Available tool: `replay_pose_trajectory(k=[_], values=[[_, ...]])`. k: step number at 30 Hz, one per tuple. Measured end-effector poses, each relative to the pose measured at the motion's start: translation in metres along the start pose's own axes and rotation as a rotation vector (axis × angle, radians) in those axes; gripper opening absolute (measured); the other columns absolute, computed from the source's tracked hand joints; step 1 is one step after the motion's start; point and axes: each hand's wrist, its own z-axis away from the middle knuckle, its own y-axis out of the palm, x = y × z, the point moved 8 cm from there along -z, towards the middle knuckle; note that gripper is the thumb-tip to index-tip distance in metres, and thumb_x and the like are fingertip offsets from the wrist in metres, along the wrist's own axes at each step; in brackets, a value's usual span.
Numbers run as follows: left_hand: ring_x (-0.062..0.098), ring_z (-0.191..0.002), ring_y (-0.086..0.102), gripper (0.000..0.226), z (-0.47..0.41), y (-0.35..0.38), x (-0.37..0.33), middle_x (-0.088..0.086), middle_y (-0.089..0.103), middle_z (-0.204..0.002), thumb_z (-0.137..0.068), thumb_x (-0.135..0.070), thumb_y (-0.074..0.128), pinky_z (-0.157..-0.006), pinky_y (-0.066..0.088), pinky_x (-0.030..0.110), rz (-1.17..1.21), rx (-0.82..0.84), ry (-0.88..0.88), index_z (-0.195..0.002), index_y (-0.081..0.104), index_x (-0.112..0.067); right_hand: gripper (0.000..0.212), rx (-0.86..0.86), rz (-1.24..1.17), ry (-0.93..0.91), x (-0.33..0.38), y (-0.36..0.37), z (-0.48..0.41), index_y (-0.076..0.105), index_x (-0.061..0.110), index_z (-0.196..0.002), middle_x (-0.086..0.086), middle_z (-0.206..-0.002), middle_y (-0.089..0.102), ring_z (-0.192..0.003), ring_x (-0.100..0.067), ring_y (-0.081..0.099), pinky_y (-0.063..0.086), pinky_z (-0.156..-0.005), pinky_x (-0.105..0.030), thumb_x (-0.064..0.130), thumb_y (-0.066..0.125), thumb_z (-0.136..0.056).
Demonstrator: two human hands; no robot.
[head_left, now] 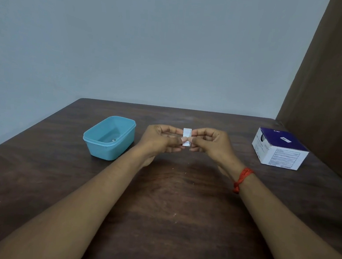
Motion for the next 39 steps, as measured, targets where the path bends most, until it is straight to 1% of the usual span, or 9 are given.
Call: replay_pose_trajectory(k=[4, 8, 13, 19, 23, 29, 33, 37, 39], values=[[0.026, -0.086, 0.077, 0.019, -0.001, 0.002, 0.003, 0.017, 0.077, -0.096, -0.081, -0.002, 0.08, -0.068, 0.06, 0.027, 0.064, 0.059, -0.021, -0.1, 0.077, -0.008, 0.018, 0.016, -0.055, -0.013, 0.001, 0.0, 0.0, 0.075, 0.012, -0.09, -0.012, -0.08, 0.076, -0.062, -0.019, 0.072, 0.059, -0.062, -0.025, -0.004, 0.076, -0.082], [0.03, -0.09, 0.076, 0.02, -0.001, 0.003, 0.005, 0.02, 0.076, -0.1, -0.082, -0.001, 0.078, -0.069, 0.061, 0.028, 0.111, 0.084, -0.054, -0.1, 0.077, -0.009, 0.026, 0.046, -0.065, -0.029, 0.002, 0.002, 0.001, 0.079, 0.021, -0.085, -0.012, -0.083, 0.077, -0.067, -0.022, 0.073, 0.06, -0.066, -0.028, -0.005, 0.074, -0.084], [0.028, -0.088, 0.077, 0.015, 0.001, 0.003, 0.004, 0.02, 0.077, -0.099, -0.082, 0.0, 0.077, -0.068, 0.062, 0.027, 0.127, 0.083, -0.062, -0.09, 0.081, -0.011, 0.027, 0.079, -0.027, -0.061, 0.005, 0.004, 0.003, 0.08, 0.022, -0.081, -0.011, -0.084, 0.077, -0.074, -0.022, 0.073, 0.058, -0.067, -0.025, -0.002, 0.071, -0.088], [0.025, -0.08, 0.077, 0.015, 0.003, 0.009, 0.006, 0.025, 0.075, -0.095, -0.088, 0.001, 0.067, -0.065, 0.061, 0.026, 0.122, 0.096, -0.09, -0.088, 0.081, -0.005, 0.037, 0.04, 0.084, -0.109, 0.007, 0.003, 0.001, 0.078, 0.021, -0.077, -0.002, -0.08, 0.078, -0.072, -0.017, 0.074, 0.058, -0.066, -0.023, -0.01, 0.062, -0.089], [0.025, -0.084, 0.077, 0.012, 0.002, 0.006, 0.006, 0.023, 0.076, -0.097, -0.088, -0.001, 0.069, -0.067, 0.062, 0.026, 0.149, 0.086, -0.083, -0.094, 0.079, -0.003, 0.04, 0.017, 0.1, -0.13, 0.008, 0.002, -0.001, 0.078, 0.024, -0.075, -0.001, -0.079, 0.078, -0.071, -0.018, 0.074, 0.058, -0.066, -0.022, -0.01, 0.063, -0.088], [0.027, -0.089, 0.077, 0.009, -0.001, 0.006, 0.009, 0.021, 0.076, -0.099, -0.083, -0.009, 0.077, -0.069, 0.061, 0.026, 0.197, 0.094, -0.095, -0.091, 0.081, -0.007, 0.036, -0.007, 0.104, -0.144, 0.01, 0.001, -0.002, 0.078, 0.02, -0.075, 0.002, -0.077, 0.077, -0.069, -0.015, 0.073, 0.058, -0.067, -0.022, -0.011, 0.063, -0.088], [0.028, -0.095, 0.076, 0.036, -0.001, 0.007, 0.008, 0.019, 0.076, -0.103, -0.069, -0.007, 0.085, -0.072, 0.06, 0.026, 0.181, 0.106, -0.055, -0.104, 0.075, -0.005, 0.032, -0.023, 0.087, -0.124, 0.009, -0.002, -0.001, 0.078, 0.019, -0.076, -0.001, -0.077, 0.077, -0.069, -0.015, 0.073, 0.059, -0.068, -0.024, -0.007, 0.063, -0.087], [0.028, -0.091, 0.076, 0.027, -0.002, 0.003, 0.001, 0.018, 0.077, -0.098, -0.077, 0.003, 0.08, -0.072, 0.061, 0.026, 0.169, 0.048, 0.021, -0.103, 0.074, -0.005, 0.012, -0.002, -0.027, -0.042, 0.002, -0.002, -0.001, 0.077, 0.011, -0.091, -0.01, -0.082, 0.076, -0.07, -0.019, 0.071, 0.059, -0.066, -0.025, 0.001, 0.073, -0.087], [0.027, -0.089, 0.077, 0.025, -0.001, 0.001, -0.002, 0.017, 0.078, -0.095, -0.079, 0.004, 0.079, -0.071, 0.061, 0.025, 0.124, 0.019, 0.056, -0.102, 0.074, -0.005, 0.01, 0.004, -0.03, -0.017, -0.003, 0.0, -0.001, 0.076, 0.006, -0.094, -0.014, -0.086, 0.076, -0.067, -0.017, 0.071, 0.058, -0.063, -0.023, 0.002, 0.075, -0.085]])
